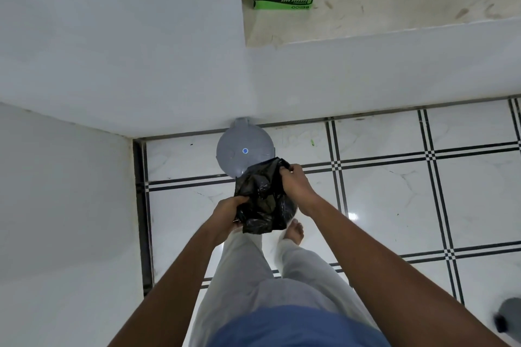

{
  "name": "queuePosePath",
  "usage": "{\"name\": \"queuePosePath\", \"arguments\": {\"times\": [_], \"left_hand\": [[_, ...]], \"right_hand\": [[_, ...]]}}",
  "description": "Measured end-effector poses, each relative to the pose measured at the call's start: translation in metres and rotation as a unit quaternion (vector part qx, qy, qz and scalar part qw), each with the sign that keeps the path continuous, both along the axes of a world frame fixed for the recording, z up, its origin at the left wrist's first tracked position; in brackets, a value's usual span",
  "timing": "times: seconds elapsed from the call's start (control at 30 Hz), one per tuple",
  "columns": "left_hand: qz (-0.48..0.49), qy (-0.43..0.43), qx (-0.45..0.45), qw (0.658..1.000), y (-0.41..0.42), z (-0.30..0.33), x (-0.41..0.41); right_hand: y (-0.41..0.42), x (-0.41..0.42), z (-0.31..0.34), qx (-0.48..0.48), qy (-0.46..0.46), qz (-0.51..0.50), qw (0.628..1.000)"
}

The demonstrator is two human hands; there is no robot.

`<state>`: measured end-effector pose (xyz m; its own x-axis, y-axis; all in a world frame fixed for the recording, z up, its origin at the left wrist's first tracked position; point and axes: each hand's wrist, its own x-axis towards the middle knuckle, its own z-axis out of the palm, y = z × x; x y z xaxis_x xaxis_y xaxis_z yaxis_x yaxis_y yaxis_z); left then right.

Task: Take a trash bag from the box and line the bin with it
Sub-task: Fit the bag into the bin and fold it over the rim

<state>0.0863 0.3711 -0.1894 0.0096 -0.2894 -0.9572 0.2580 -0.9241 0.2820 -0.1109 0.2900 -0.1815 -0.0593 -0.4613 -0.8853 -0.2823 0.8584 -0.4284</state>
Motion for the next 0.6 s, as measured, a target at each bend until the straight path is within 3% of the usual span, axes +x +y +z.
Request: {"name": "queuePosePath", "arguments": {"times": [0.27, 0.6], "left_hand": [[0.107, 0.015, -0.041, 0.993, -0.030, -0.011, 0.016], [0.095, 0.018, -0.031, 0.995, -0.045, -0.058, 0.025]], "right_hand": [[-0.017, 0.000, -0.009, -0.012, -0.028, -0.051, 0.998], [-0.036, 0.011, -0.054, 0.013, -0.032, -0.070, 0.997]]}}
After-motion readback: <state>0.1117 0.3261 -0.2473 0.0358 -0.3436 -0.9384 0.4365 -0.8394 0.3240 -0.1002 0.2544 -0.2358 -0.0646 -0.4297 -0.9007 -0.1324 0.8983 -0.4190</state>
